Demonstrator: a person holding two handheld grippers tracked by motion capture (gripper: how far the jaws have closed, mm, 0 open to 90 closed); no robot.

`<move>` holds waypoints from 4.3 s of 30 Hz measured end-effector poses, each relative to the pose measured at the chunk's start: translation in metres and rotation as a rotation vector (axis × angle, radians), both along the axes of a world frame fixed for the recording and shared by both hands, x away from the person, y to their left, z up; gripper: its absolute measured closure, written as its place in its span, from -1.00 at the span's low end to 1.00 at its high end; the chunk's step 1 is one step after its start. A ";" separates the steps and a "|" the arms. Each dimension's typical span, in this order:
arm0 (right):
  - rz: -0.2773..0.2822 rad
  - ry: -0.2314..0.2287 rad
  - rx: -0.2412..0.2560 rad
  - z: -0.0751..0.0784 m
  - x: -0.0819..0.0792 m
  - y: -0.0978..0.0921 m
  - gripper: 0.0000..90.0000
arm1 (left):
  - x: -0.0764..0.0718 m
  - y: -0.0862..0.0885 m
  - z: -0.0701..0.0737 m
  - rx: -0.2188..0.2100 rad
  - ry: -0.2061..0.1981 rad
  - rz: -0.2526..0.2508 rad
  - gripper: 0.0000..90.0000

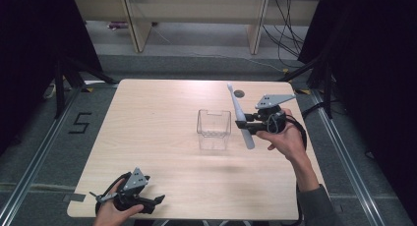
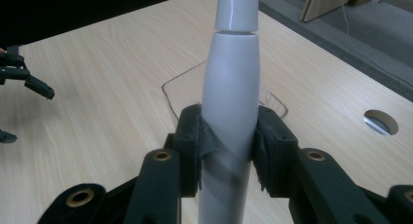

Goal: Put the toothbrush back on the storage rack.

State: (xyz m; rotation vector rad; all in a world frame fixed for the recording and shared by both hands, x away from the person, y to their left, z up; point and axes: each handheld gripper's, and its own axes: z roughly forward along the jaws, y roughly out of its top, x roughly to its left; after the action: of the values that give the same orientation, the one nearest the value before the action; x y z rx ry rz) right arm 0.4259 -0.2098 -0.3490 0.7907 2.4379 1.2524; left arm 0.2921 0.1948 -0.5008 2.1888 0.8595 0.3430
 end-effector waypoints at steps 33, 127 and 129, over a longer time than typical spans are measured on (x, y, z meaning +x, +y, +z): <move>0.012 0.006 0.047 0.021 0.051 0.063 0.48 | 0.000 0.000 0.000 0.002 -0.010 0.000 -0.67; -0.011 0.176 -0.239 -0.076 0.085 0.110 0.47 | 0.000 0.001 0.000 -0.004 -0.011 0.003 -0.67; -0.005 0.178 -0.243 -0.075 0.085 0.110 0.47 | -0.001 0.000 0.000 -0.018 -0.017 0.008 -0.67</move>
State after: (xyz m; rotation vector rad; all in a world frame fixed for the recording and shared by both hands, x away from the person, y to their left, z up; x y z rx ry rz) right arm 0.5105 -0.0998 -0.4244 0.8692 2.6608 0.8931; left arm 0.2916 0.1946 -0.5009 2.1632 0.8586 0.3558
